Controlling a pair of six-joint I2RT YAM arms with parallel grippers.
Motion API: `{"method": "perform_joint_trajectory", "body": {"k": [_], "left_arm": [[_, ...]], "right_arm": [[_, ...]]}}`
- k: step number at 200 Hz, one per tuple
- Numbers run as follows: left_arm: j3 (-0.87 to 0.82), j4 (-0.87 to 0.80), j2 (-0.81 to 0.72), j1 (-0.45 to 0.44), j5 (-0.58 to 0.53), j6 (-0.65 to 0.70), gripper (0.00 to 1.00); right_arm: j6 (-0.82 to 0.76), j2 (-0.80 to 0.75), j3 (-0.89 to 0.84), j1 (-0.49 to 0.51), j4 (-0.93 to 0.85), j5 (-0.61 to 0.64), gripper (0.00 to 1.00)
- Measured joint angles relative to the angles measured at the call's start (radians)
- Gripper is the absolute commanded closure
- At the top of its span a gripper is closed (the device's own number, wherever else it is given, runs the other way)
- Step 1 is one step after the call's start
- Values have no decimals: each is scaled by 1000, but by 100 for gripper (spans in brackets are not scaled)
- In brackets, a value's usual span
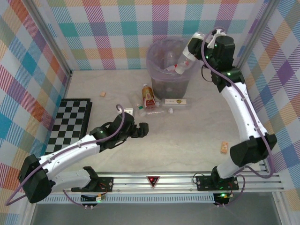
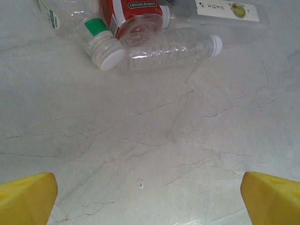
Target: Put the plastic bottles in the bin
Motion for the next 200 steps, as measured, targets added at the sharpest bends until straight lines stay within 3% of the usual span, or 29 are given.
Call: {"method": "perform_joint_trajectory", "body": {"k": [53,133,200], "left_arm": [[-11,-1,-26,0,0,0,0],[-32,-8,-88,0,0,-1,0],[-52,-30,-111,0,0,-4,0]], "right_arm": [[-25,201,219,0,-14,-3,60],[-79,502,556,14,-232,-16,53],[-90,573,624,33,-374,-49,26]]}}
